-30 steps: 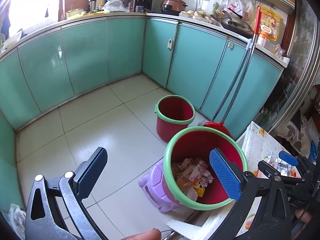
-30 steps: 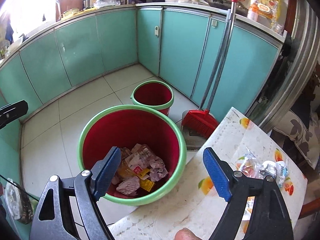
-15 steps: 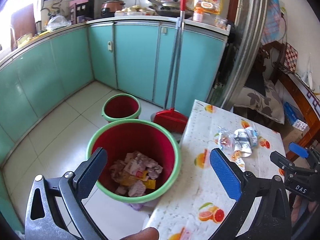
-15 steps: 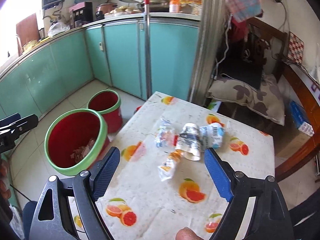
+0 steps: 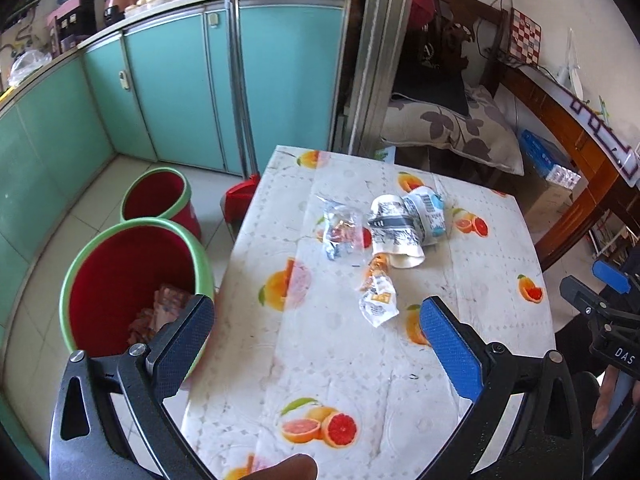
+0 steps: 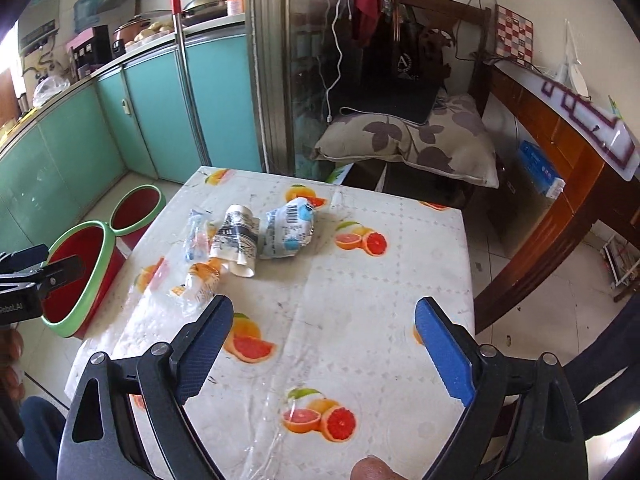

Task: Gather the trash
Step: 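Move both tools back over the table toward the paper cup and wrappers, then grasp the orange snack wrapper with the left tool, then grasp the black-and-white paper cup with the right tool while the left tool holds the wrapper, then drop the snack wrapper in the bucket with left tool while right tool carries cup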

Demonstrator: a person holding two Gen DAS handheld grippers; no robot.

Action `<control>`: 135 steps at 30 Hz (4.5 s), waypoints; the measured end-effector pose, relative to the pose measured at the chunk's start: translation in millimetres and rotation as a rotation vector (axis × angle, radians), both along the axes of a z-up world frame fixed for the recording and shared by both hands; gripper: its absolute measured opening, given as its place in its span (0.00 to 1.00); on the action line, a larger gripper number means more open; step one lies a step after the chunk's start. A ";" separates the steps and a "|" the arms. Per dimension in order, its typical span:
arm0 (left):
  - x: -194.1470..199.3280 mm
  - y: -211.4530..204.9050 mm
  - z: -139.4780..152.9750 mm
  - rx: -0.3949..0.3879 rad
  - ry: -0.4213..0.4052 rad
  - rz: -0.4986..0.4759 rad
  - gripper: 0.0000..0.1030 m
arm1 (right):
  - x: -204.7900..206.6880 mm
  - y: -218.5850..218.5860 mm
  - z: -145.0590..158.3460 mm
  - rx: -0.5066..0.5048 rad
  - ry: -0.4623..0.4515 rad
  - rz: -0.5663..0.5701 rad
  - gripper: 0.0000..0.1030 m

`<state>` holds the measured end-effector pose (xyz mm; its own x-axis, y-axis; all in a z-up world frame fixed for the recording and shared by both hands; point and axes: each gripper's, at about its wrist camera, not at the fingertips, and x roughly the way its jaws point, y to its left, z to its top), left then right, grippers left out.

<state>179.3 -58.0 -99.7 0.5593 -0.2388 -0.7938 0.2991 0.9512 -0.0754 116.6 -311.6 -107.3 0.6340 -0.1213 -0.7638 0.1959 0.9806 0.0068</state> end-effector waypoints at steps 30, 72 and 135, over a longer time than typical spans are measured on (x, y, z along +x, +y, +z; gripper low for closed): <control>61.2 -101.7 -119.6 0.186 0.249 -0.085 0.50 | -1.1 -54.9 -28.1 0.029 0.038 -0.095 0.99; 15.4 84.6 -34.8 0.043 0.065 0.107 0.17 | 222.7 81.5 -121.3 0.045 0.203 -0.063 0.99; 13.8 260.5 -19.1 0.012 -0.049 0.520 0.87 | 129.9 339.2 15.2 -0.004 -0.072 0.578 0.55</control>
